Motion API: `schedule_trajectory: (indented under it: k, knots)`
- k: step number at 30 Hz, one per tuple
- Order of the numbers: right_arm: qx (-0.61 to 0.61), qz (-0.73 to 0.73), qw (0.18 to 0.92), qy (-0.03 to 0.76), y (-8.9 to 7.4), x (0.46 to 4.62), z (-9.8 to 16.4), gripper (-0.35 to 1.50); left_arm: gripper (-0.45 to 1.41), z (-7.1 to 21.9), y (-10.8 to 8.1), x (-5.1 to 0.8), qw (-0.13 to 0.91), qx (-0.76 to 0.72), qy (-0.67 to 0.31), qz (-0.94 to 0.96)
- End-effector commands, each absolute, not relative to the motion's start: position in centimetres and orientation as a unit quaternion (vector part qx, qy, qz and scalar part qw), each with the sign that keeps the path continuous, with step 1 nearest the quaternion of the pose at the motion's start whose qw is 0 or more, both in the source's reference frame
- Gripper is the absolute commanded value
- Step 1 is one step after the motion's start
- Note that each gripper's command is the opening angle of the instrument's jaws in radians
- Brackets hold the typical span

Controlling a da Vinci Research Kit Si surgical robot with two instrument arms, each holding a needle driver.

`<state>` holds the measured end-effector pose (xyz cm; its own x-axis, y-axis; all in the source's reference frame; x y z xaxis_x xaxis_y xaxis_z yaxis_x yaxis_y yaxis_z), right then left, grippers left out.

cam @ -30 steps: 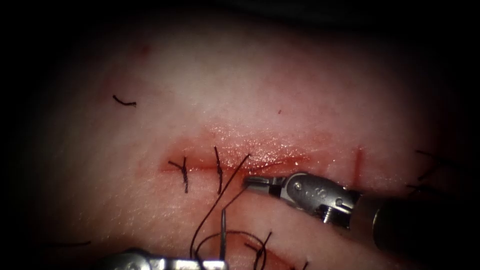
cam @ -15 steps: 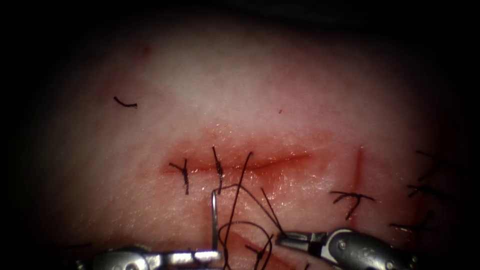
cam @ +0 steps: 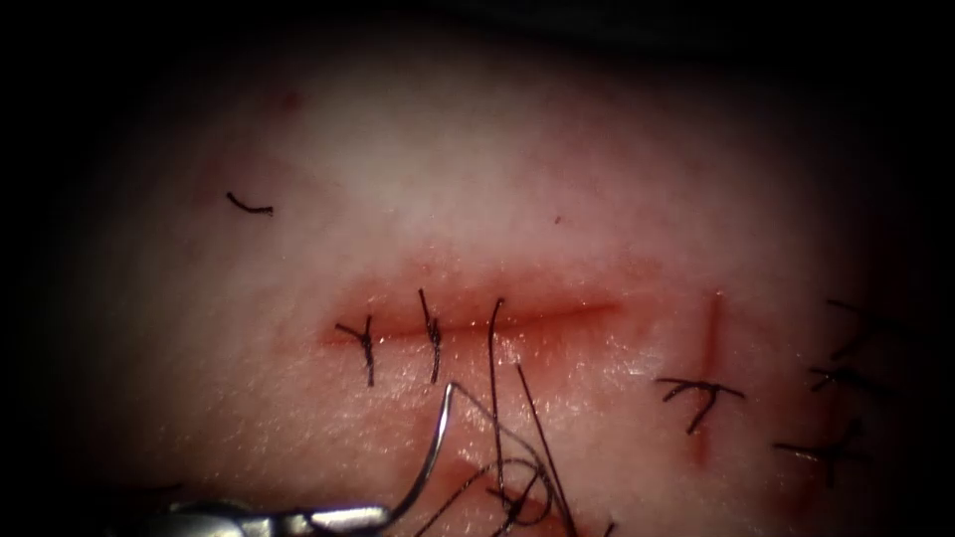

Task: Wound Closure
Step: With the right tool, pull the suture through until only a short tail is left.

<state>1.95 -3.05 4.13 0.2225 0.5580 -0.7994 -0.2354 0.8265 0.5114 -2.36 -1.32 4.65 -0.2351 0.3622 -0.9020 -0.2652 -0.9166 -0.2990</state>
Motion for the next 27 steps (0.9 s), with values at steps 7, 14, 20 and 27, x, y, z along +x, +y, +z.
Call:
schedule_trajectory:
  k: [7, 14, 20, 27]
  knots:
    - [0.076, 0.224, 0.753, 0.613, -2.5, 1.86, 4.8, 1.43, -0.45, 4.7, -1.1, -1.59, 0.248, -0.543, 0.030, 0.802]
    - [0.053, 0.227, 0.762, 0.604, -2.2, 1.88, 5.2, 1.36, -0.45, 4.7, -1.0, -1.32, 0.269, -0.527, 0.064, 0.804]
    - [0.047, 0.228, 0.781, 0.579, -2.0, 2.13, 5.8, 1.31, -0.45, 4.8, -1.0, -1.32, 0.270, -0.525, 0.065, 0.805]
    - [0.052, 0.231, 0.791, 0.564, -1.9, 2.42, 6.2, 1.23, -0.45, 4.8, -0.9, -1.20, 0.265, -0.526, 0.065, 0.806]
